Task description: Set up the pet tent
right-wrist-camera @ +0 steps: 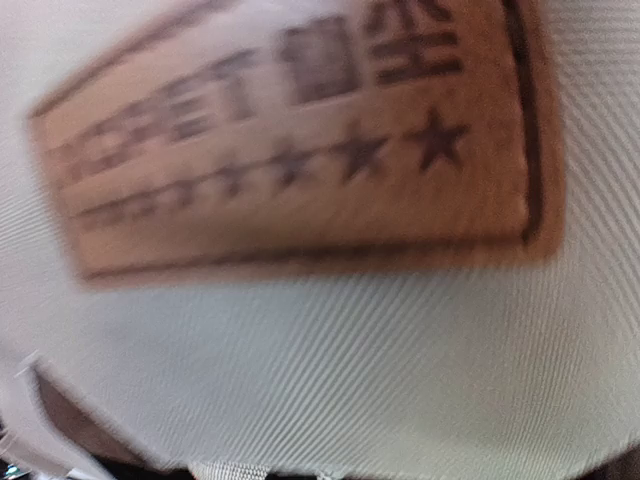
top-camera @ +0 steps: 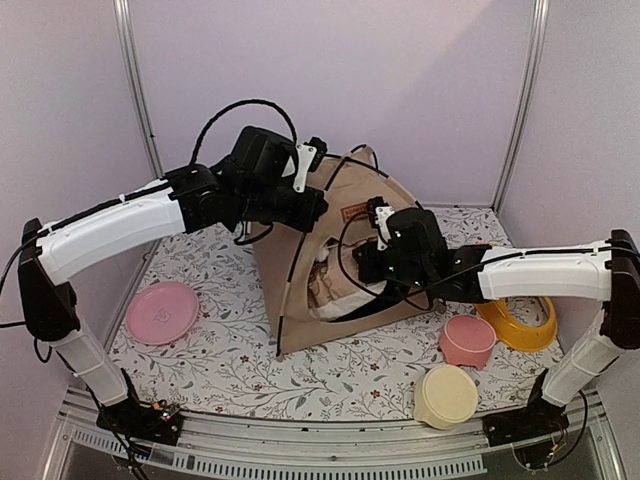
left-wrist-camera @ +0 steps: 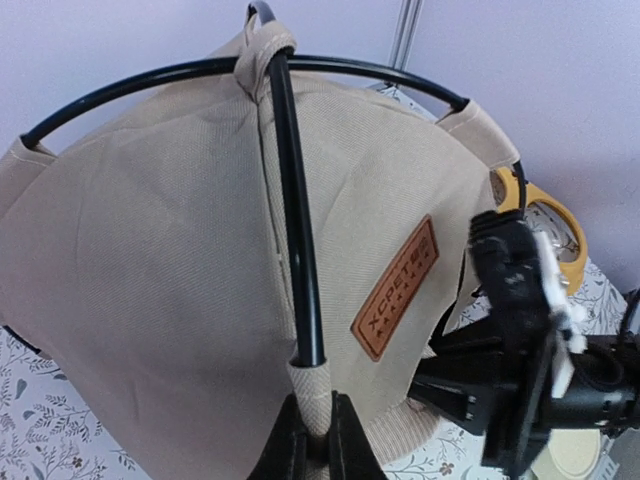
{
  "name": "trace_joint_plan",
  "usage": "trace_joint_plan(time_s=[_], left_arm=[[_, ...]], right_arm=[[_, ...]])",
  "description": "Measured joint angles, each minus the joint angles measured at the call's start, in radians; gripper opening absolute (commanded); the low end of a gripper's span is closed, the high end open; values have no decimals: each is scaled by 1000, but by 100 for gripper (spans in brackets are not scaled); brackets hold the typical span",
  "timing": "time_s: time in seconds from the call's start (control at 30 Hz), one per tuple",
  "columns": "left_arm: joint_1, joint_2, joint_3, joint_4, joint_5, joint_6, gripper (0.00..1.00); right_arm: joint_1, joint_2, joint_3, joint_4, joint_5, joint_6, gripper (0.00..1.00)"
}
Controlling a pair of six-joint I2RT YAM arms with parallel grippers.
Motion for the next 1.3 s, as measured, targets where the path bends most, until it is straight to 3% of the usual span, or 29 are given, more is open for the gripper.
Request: trace_joint_plan(time_s=[0.13,0.37,0.5,0.6,0.77,0.93,1.13,1.3], left_arm=[[0,-18,-2,-5,26,-5,0],[13,-26,-2,-4,21,-42,0],[14,-37,-18,-5,23,-52,0],[16,-42,-23,-5,24,-56,0],[24,-43,-30,-5,24,-63,0],[32,-43,-32,-4,24,-67,0],[36,-43,-35,3,43,-67,0],[38,-43,-35,5,73,-66,0]], right_arm=[[-55,134,89,-37,107,-29,4],[-144,228,100,-154,160,48,61],[-127,193,76,-196,166,82,80],[-98,128,76,-235,166,82,86],[-71,0,84,-291,166,90,78],[-60,-87,84,-328,157,132,56],[-45,-82,12,-342,106,191,22],[-56,13,-4,-338,52,237,14]])
